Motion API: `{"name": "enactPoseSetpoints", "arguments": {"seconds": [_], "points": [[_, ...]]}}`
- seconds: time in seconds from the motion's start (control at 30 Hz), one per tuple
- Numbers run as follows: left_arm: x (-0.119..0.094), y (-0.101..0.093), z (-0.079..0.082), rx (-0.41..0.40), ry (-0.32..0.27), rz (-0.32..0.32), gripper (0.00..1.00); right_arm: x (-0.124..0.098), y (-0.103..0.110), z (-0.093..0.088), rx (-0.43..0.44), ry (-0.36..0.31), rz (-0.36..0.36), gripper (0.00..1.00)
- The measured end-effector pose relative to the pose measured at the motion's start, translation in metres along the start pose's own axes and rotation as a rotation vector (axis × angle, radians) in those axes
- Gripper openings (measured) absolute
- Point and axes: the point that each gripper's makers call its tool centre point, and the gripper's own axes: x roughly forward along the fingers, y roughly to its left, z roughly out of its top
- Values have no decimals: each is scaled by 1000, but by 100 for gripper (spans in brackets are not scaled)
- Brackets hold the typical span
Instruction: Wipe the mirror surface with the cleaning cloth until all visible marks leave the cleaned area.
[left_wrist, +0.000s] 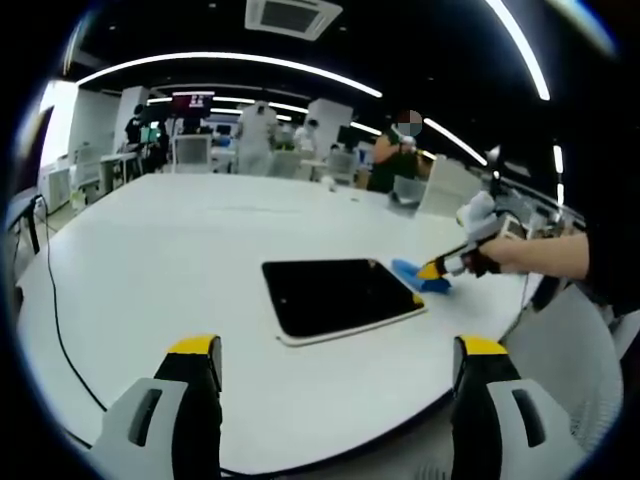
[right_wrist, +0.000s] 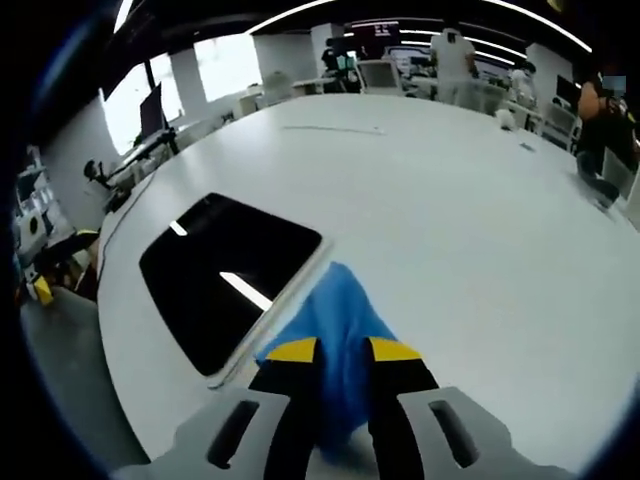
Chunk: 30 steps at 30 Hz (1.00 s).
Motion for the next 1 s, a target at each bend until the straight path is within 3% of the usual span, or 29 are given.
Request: {"name": "enactPoseSetpoints", "arguments": {"seconds": [0.13,0.57,0.73,1.0], "points": [[0,-1,-1,-3,4,-8,96,2,2,0,-16,-28,11,6],[0,-1,-1,-1,9,-7,96,2,1,3,-4,-38,-1,3],[0,-1,-1,-2,6,-6,96,-1,-2,7,71,-37,-14,3],[0,-1,0,-3,0,-6,96,-13,-4,21,92,-61,-18,3]]}}
